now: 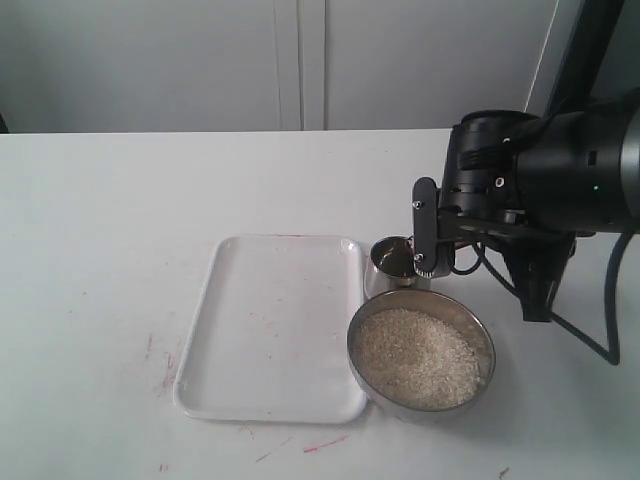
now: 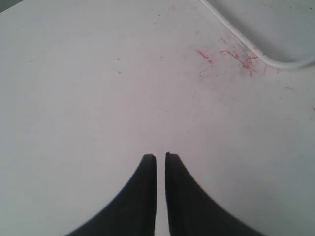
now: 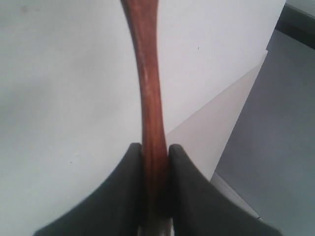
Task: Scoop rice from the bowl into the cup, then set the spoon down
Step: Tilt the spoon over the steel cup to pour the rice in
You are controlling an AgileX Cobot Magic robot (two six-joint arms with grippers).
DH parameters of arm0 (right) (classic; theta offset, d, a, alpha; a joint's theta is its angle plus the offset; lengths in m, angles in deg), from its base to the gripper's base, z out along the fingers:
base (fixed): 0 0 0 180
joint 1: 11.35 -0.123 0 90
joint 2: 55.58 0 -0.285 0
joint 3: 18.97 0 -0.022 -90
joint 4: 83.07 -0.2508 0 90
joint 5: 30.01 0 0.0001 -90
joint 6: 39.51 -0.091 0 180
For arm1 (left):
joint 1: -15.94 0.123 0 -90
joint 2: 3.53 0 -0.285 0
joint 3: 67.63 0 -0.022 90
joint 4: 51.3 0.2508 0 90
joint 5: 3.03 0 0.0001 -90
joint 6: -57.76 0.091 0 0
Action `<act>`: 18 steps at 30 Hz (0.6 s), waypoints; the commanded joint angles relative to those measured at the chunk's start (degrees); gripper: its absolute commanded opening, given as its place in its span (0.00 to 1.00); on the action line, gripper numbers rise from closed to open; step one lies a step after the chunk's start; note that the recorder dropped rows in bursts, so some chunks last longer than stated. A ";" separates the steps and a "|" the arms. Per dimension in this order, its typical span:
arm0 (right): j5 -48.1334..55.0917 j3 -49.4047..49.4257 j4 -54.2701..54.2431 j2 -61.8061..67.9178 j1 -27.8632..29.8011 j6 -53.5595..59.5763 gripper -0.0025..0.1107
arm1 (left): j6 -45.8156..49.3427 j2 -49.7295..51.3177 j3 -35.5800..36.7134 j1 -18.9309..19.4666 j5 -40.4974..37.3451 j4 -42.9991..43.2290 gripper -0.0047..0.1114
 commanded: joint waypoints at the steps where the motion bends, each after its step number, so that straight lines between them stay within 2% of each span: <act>1: 0.40 -0.20 1.70 -0.13 0.39 1.26 0.02 | -0.33 0.00 0.52 -0.31 -2.80 -0.32 0.16; 18: 0.53 -0.20 5.74 -0.13 0.39 3.23 0.02 | -0.33 0.00 0.52 -0.31 -2.80 -0.32 0.16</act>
